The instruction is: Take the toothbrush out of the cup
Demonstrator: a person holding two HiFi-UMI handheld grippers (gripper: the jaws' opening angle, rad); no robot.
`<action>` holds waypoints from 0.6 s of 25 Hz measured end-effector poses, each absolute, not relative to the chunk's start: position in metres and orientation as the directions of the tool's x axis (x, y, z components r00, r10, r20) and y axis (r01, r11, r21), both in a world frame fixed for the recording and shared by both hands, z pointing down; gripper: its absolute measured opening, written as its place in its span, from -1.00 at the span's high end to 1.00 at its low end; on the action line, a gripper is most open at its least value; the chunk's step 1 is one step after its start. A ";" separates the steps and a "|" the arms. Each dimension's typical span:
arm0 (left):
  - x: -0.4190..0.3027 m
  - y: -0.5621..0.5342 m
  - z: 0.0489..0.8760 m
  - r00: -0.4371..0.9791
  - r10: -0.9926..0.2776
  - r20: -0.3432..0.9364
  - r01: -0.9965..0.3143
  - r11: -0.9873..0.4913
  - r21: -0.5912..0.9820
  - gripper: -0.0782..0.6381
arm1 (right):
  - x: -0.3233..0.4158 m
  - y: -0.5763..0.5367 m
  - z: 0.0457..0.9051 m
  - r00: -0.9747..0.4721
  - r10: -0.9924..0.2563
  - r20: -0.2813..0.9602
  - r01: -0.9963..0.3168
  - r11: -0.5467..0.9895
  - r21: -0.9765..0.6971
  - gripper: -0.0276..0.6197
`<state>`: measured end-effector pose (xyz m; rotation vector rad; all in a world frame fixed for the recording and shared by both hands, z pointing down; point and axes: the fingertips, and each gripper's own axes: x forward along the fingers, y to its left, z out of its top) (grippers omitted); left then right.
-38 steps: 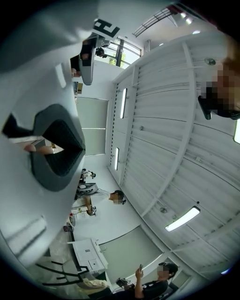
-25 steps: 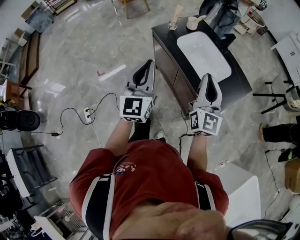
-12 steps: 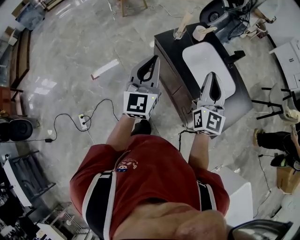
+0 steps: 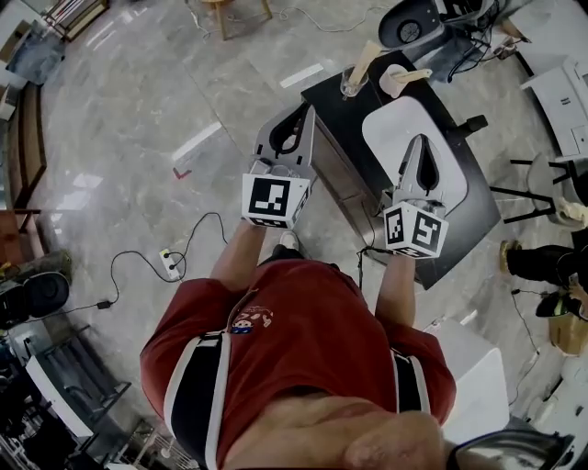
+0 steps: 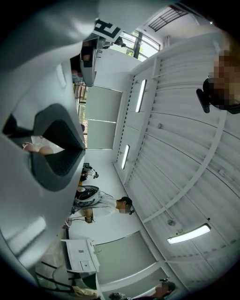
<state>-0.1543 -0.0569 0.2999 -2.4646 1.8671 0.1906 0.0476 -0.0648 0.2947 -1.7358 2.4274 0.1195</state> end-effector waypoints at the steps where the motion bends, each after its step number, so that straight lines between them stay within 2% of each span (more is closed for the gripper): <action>1: -0.156 -0.062 0.301 0.275 -0.953 -0.129 -0.959 -0.282 0.038 0.77 | 0.046 -0.067 0.296 -0.308 -0.936 -0.172 -0.948 0.317 -0.022 0.89; 15: -0.146 -0.131 0.318 0.346 -0.932 -0.109 -0.937 -0.348 -0.001 0.77 | 0.059 -0.126 0.320 -0.227 -0.960 -0.163 -0.971 0.235 -0.037 0.89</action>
